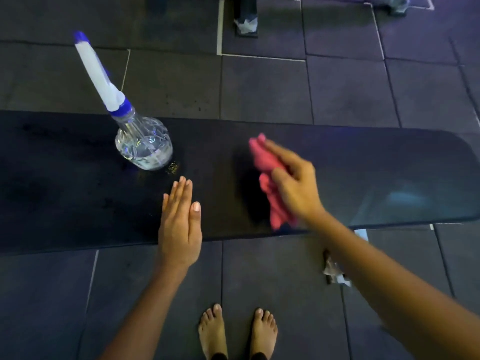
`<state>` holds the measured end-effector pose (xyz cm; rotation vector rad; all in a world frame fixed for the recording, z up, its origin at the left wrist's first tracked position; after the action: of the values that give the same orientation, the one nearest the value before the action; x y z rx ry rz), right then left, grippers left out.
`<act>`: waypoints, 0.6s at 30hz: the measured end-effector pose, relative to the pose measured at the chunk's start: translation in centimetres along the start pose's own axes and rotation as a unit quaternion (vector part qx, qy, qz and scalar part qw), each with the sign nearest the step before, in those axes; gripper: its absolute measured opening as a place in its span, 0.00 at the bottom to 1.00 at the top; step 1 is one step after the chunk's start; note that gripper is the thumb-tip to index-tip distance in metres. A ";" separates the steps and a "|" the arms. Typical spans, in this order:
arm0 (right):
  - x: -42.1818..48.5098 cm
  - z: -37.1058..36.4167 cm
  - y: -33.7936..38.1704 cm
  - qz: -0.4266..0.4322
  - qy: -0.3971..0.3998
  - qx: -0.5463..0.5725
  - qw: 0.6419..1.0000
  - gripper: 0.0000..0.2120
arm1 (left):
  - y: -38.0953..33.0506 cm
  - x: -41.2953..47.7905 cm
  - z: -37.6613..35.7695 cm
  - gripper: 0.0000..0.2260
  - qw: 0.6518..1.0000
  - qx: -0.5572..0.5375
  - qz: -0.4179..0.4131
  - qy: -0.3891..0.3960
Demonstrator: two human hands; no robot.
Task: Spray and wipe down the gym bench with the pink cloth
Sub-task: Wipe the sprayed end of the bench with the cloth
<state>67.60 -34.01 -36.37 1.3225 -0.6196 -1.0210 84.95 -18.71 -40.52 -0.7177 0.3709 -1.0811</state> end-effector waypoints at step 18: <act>-11.1 -8.3 -4.4 -0.069 0.242 -0.022 0.968 0.28 | -2.1 -1.1 -1.7 0.26 0.983 0.147 -0.071 0.079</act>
<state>68.49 -20.00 -40.23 1.5218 -0.1361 -0.7712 82.04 -18.85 -40.35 -0.4017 0.2893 -1.3001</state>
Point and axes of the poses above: each hand's wrist, its own x-axis towards the middle knuckle, its own z-axis out of the back of the hand, y = z × x, the point moved 9 cm from there along x, towards the middle knuckle, and after that the axes turned 4 degrees about y, right-handed, at the moved point
